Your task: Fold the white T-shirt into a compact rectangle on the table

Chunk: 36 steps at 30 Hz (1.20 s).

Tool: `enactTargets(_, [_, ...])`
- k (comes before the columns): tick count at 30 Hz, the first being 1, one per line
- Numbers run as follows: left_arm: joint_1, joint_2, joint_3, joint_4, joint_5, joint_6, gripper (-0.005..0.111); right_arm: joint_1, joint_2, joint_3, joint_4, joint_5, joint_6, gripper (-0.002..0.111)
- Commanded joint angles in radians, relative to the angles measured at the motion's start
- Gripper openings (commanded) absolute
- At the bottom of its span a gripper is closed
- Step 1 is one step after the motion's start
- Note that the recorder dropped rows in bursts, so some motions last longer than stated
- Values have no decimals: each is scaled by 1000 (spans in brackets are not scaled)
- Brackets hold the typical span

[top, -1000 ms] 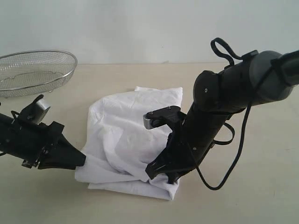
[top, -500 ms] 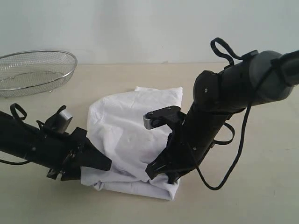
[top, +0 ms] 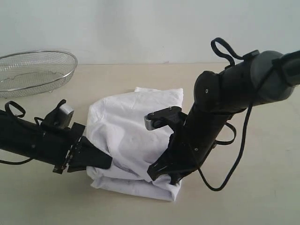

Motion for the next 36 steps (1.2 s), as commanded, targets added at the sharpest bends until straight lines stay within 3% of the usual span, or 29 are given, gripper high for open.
enactTargets(1, [7, -42, -3, 56, 41, -1, 4, 0, -57, 2, -29, 13, 0, 0])
enactTargets(7, [24, -61, -3, 79, 46, -28, 4, 0, -122, 2, -30, -48, 11, 0])
enactTargets(17, [32, -62, -3, 140, 46, -60, 4, 0, -45, 2, -46, -131, 11, 0])
enactTargets(23, [122, -82, -3, 145, -41, -74, 4, 0, -13, 2, -46, -128, 16, 0])
enactTargets(33, [110, -82, -3, 144, 9, -72, 5, 0, -143, 0, -46, -106, 19, 0])
enactTargets(35, [110, -82, -3, 161, 32, -72, 18, 0, -143, 0, -50, -92, 19, 0])
enactTargets(36, [110, -82, -3, 168, 30, -72, 33, 0, -141, 0, -50, -92, 19, 0])
